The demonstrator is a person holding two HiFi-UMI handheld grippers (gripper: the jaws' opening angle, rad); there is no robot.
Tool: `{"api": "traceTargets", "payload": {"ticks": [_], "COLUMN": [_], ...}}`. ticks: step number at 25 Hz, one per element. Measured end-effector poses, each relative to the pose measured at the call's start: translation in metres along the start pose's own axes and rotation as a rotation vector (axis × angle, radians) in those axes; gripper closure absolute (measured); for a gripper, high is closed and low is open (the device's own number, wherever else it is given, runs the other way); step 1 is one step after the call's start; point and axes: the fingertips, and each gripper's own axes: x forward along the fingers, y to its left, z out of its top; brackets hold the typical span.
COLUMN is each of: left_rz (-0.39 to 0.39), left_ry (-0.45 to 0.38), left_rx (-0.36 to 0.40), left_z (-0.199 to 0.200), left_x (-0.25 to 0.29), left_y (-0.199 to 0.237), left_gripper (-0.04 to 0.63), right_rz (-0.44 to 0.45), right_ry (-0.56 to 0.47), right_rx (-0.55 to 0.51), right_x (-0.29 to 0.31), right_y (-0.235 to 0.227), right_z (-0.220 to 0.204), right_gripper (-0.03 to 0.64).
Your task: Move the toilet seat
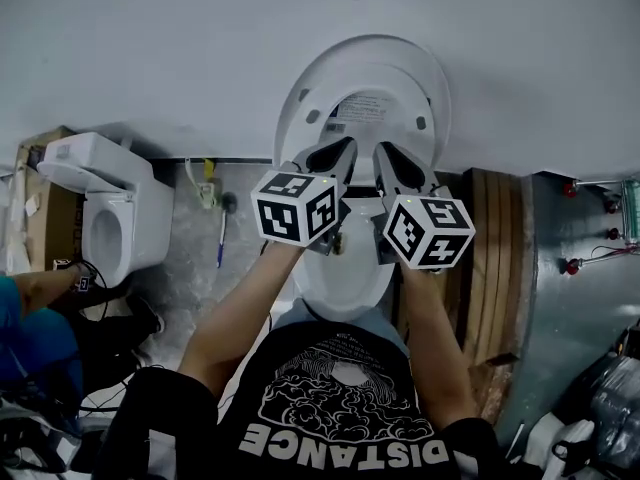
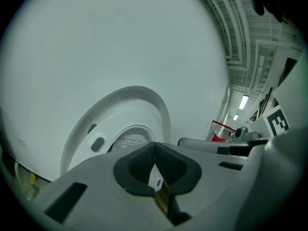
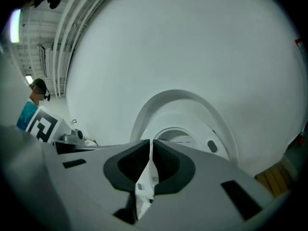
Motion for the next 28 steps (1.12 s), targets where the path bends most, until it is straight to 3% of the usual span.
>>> {"api": "traceTargets", "payload": {"ticks": [6,12,19,28], "left_rz": [0.025,0.07,0.129,0.177], "left_ry": [0.0,0.002,-0.004,-0.003], "left_rx": [0.085,0.118,0.197,0.241], "left_z": [-0.005,-0.019,-0.034,-0.048], "left_x": [-0.013,-0.022,-0.033,-0.045], "left_y": [-0.014,-0.031,-0.055,-0.078], "left_gripper": [0.583,0.583,0.583,0.583], "right_rz": [0.003,-0.008,0.036,0.071], "right_ry": [0.02,0.003,0.017,0.017], "right_rx": [-0.068,-0.16,-0.185,-0.19], "right_x": [-0.012,-0.035,-0.057,-0.081], "right_y": [0.01,0.01,0.011,0.01], "right_z": [-0.009,-0.011,-0.024,-0.035], "right_gripper": [0.588,0.589,0.595,0.598]}}
